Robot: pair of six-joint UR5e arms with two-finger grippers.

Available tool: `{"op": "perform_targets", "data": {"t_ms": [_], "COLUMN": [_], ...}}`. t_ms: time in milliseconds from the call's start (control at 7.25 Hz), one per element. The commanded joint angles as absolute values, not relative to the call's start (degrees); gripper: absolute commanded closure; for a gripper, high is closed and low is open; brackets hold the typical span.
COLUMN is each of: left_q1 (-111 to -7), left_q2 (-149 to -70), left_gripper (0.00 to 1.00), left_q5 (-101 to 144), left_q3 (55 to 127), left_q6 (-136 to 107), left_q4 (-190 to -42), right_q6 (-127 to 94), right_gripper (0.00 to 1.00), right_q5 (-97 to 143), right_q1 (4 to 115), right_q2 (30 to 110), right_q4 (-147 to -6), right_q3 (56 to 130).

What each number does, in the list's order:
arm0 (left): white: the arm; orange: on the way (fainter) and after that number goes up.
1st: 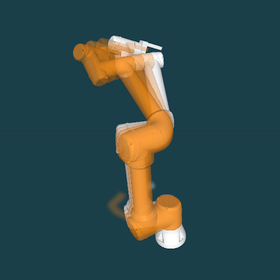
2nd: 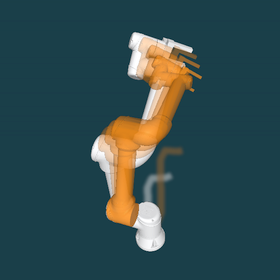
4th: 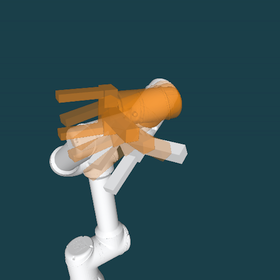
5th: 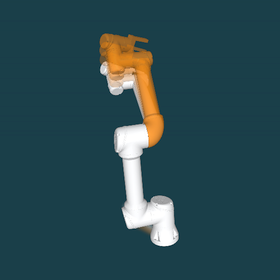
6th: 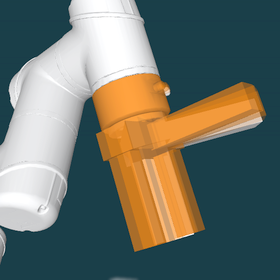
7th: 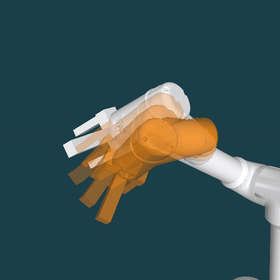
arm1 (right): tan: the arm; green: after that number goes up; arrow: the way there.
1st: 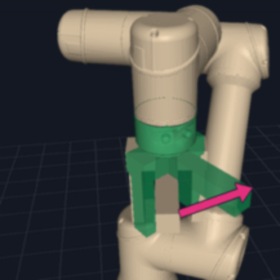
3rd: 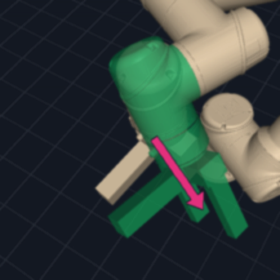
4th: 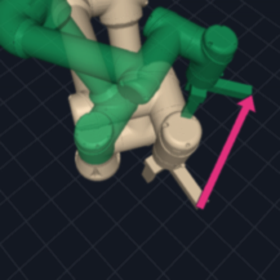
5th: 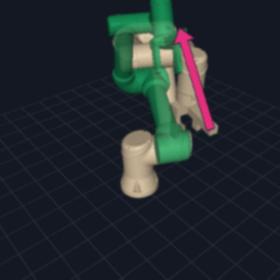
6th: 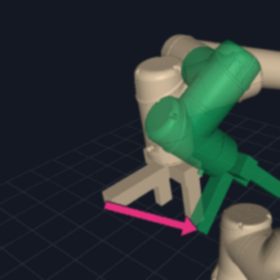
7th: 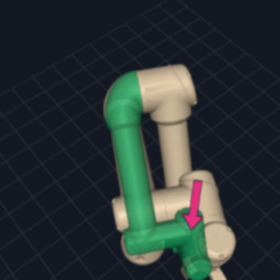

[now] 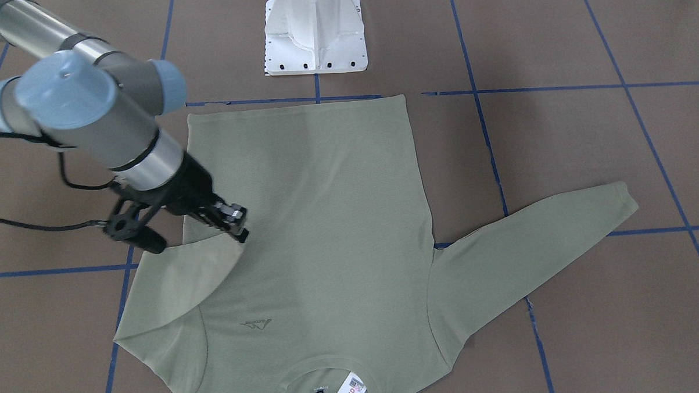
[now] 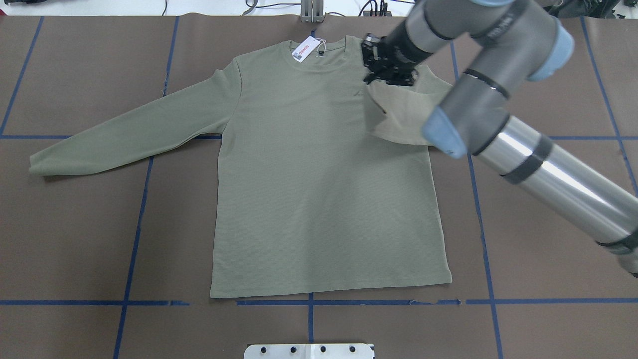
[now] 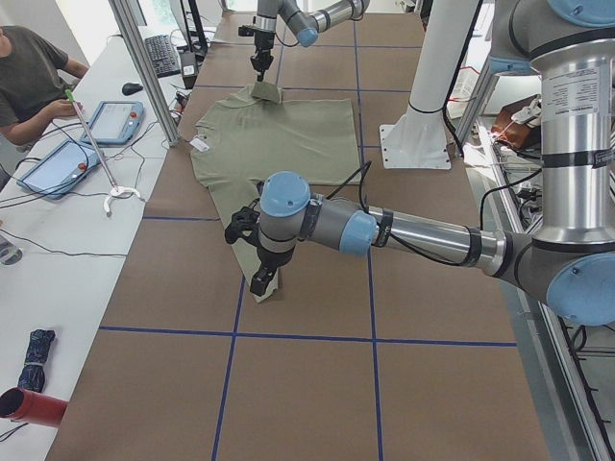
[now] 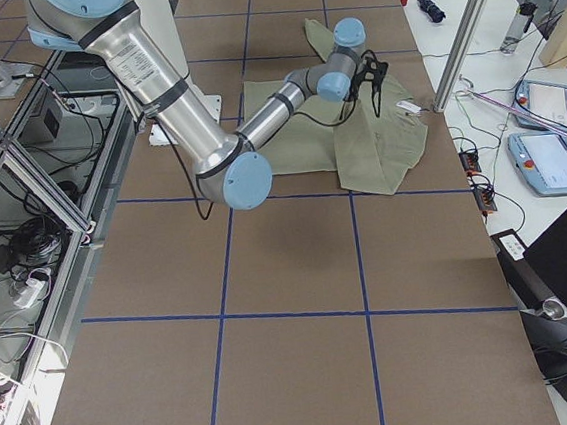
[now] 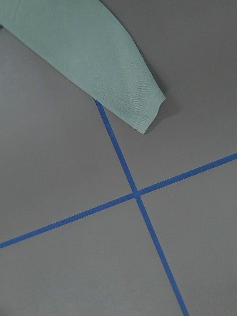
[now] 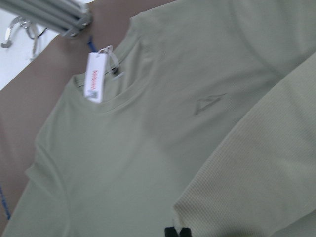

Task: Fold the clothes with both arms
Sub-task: 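Fold the held sleeve across the shirt toward the collar with the right gripper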

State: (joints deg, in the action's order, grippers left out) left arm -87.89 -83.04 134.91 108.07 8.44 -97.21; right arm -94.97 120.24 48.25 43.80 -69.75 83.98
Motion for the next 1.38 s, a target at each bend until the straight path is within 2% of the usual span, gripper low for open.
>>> {"op": "perform_targets", "data": {"t_ms": [0,138,276,414,552,690,966,1104,1242], "left_q1": [-87.98,-87.89,-87.89,-87.89,-87.89,-87.8,-87.1,-86.58,-84.66], "left_q2": [-83.06,-83.06,-83.06,-83.14,-83.23,-83.49,-84.98,-85.43,-86.82], "left_gripper": [0.0,0.0,0.0,0.0,0.0,0.0,0.0,0.0,0.0], "left_q5": [134.91,135.0,134.91,134.91,134.91,134.91,136.31,137.54,137.29], "left_q3": [108.28,108.28,108.28,108.19,107.85,107.49,102.43,97.26,92.6], "left_q6": [8.44,8.44,8.44,8.44,8.35,8.35,-1.69,-7.85,-13.83], "left_q4": [-97.21,-97.21,-97.21,-97.21,-97.29,-97.29,-104.44,-111.9,-116.58], "right_q6": [-99.75,-99.84,-99.84,-99.84,-99.76,-99.76,-100.11,-100.28,-99.94], "right_gripper": [1.0,1.0,0.95,0.66,0.01,0.0,0.0,0.0,0.0], "right_q5": [108.51,106.72,105.31,101.9,94.99,93.36,93.34,93.86,97.87], "right_q1": [39.85,38.25,37.1,35.44,32.37,31.13,31.2,32.16,34.08], "right_q2": [25.64,24.45,23.82,21.9,19.97,16.91,15.29,16.69,21.75], "right_q4": [-69.29,-63.52,-60.15,-59.94,-58.38,-58.36,-58.53,-59.58,-63.24], "right_q3": [67.49,62.89,60.14,57.33,54.26,50.92,52.54,57.87,65.92]}}
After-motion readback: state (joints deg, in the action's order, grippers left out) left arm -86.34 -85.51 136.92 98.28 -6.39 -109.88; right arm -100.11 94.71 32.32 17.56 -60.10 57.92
